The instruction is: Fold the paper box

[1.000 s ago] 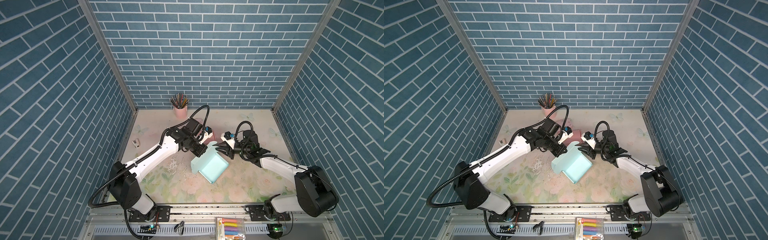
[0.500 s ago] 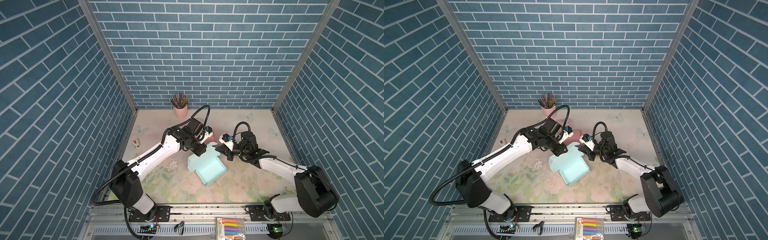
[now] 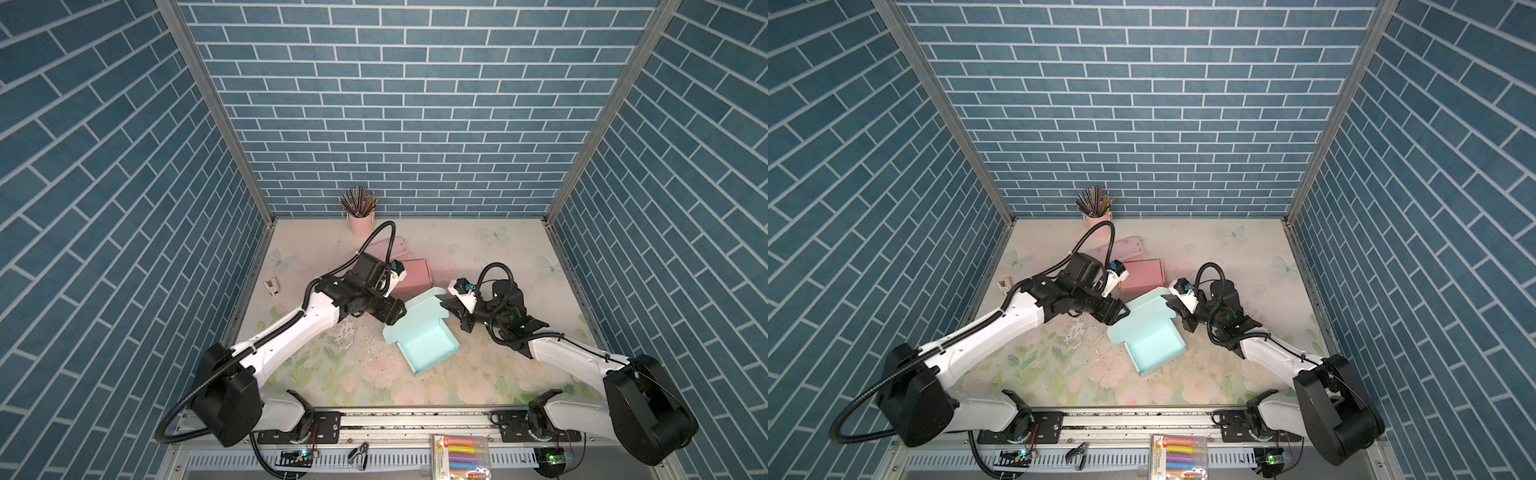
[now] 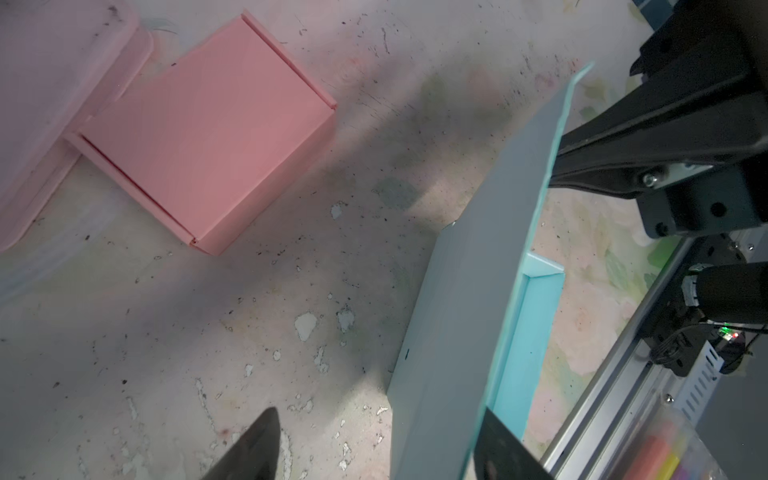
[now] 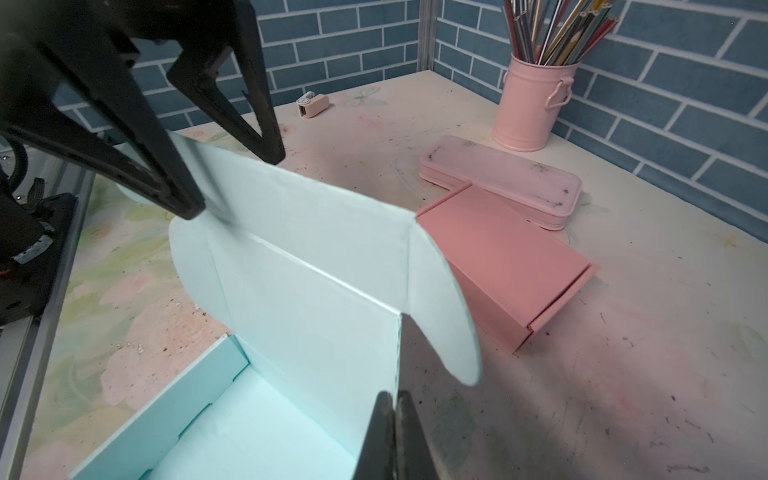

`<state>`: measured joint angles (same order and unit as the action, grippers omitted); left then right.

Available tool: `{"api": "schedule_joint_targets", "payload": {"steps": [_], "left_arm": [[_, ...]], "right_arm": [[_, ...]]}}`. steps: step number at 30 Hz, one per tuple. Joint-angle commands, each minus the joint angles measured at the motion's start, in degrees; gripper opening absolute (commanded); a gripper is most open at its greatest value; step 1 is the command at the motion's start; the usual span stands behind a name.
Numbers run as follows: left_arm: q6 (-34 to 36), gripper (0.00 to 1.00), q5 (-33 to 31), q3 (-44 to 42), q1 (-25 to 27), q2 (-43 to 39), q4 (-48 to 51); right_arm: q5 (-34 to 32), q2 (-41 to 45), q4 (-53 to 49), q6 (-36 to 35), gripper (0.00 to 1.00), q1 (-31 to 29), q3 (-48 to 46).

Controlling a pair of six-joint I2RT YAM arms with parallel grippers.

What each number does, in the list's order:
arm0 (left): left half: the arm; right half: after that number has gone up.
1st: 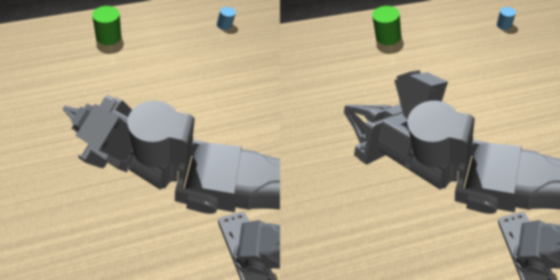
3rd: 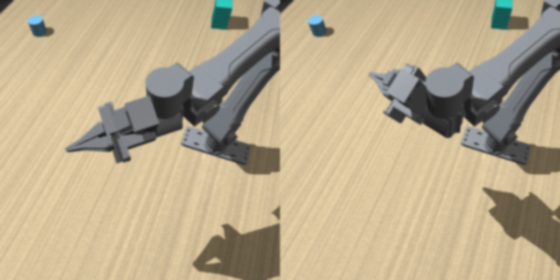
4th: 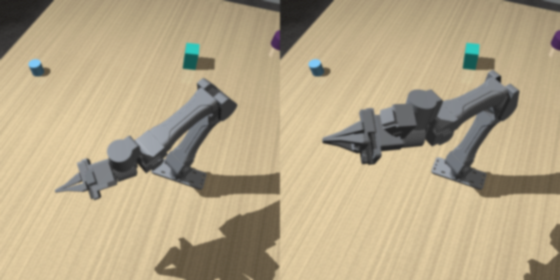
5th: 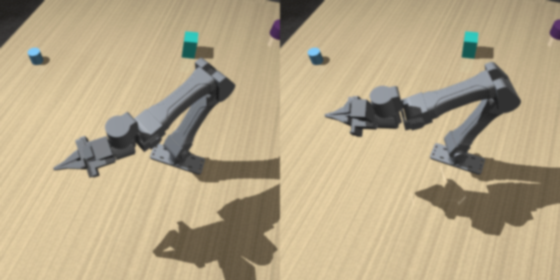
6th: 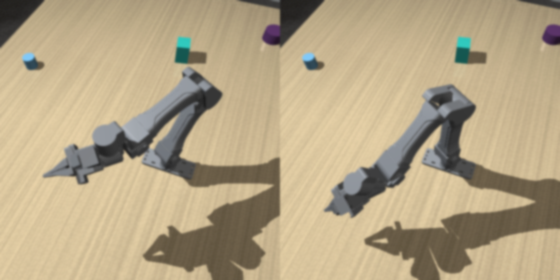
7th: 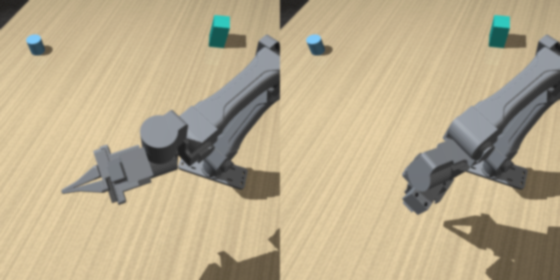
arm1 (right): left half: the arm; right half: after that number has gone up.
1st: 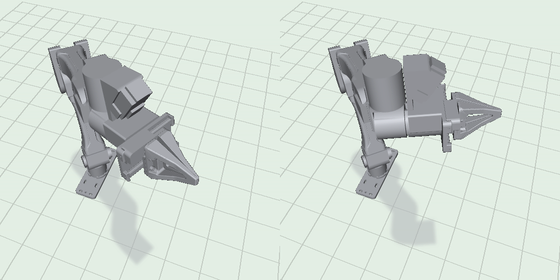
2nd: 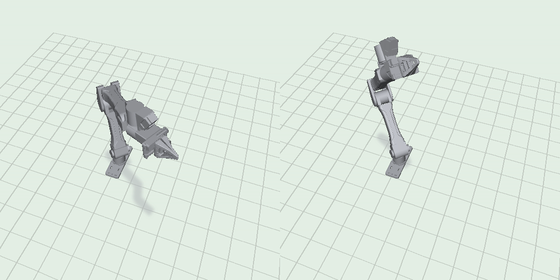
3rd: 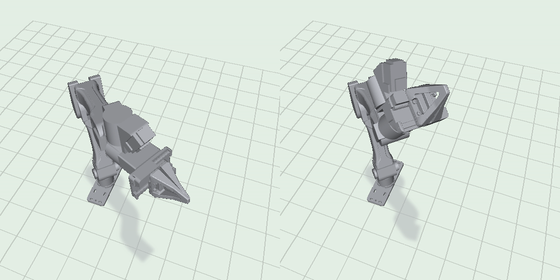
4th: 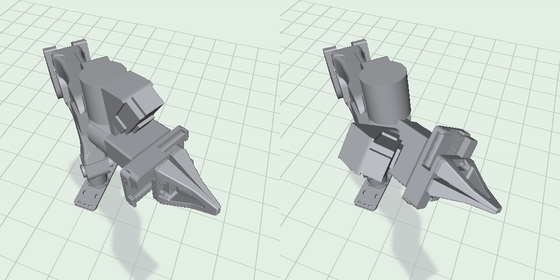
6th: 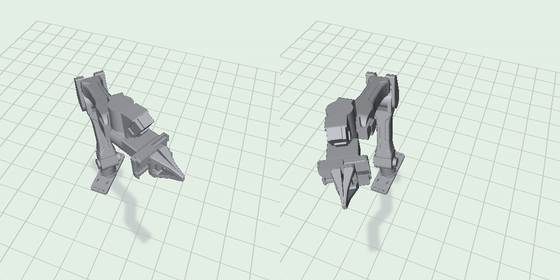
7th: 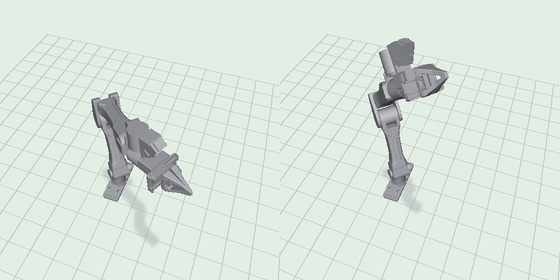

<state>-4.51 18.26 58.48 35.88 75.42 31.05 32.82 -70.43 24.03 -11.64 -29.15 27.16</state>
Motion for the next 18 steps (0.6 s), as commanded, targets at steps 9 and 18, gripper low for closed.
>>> {"api": "schedule_joint_targets", "payload": {"steps": [9, 18], "left_arm": [[-11.42, 0.75, 4.00, -14.49, -0.96, -8.42, -23.10], [-13.29, 0.76, 5.41, -21.85, -0.28, -9.89, -32.68]], "right_arm": [[-8.59, 5.93, 3.88, 7.18, 0.02, -0.21, -4.56], [-12.96, 9.74, 3.28, 10.94, 0.03, -0.21, -7.00]]}}
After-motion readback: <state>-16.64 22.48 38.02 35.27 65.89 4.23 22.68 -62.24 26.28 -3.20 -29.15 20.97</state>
